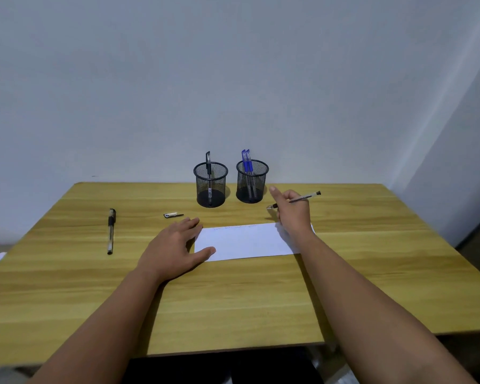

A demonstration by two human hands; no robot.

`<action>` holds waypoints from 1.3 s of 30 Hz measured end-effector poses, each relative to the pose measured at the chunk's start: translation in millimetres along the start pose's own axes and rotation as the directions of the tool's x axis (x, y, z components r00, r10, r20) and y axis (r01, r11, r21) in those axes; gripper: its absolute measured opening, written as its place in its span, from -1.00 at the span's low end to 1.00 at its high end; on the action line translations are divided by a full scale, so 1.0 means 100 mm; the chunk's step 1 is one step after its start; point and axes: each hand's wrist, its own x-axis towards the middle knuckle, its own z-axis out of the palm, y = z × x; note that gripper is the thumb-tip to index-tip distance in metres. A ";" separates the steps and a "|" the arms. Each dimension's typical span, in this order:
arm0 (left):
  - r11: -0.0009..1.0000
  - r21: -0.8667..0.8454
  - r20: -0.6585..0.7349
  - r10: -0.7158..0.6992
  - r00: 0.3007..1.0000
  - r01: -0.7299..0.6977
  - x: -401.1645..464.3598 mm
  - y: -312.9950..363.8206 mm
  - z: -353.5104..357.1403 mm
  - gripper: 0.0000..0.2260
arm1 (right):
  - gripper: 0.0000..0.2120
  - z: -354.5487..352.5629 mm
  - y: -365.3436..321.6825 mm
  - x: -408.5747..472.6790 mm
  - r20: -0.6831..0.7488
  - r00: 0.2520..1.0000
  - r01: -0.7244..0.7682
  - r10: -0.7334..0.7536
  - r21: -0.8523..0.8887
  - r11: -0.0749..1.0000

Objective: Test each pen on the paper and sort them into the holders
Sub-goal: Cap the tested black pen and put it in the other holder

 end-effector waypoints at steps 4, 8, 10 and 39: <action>0.998 -0.069 -0.041 0.002 0.999 -0.005 -0.01 0.01 -0.02 -0.38 | -0.60 -0.09 -0.26 0.05 0.000 0.999 -0.039 0.039 -0.004 0.999; 0.989 -0.146 -0.233 -0.059 0.971 0.025 0.09 -0.07 -0.09 -0.49 | -0.57 -0.11 -0.38 0.11 0.089 0.988 -0.135 0.129 0.074 0.988; 0.997 -0.020 -0.277 -0.081 0.957 0.078 0.20 -0.16 -0.15 -0.53 | -0.81 -0.09 -0.39 0.11 0.083 0.992 -0.093 0.090 0.035 0.995; 0.749 -0.639 -0.061 -0.278 0.959 0.176 0.51 0.05 -0.54 -0.86 | -0.84 0.37 -0.17 -0.11 0.469 0.882 0.172 -0.034 -0.254 0.952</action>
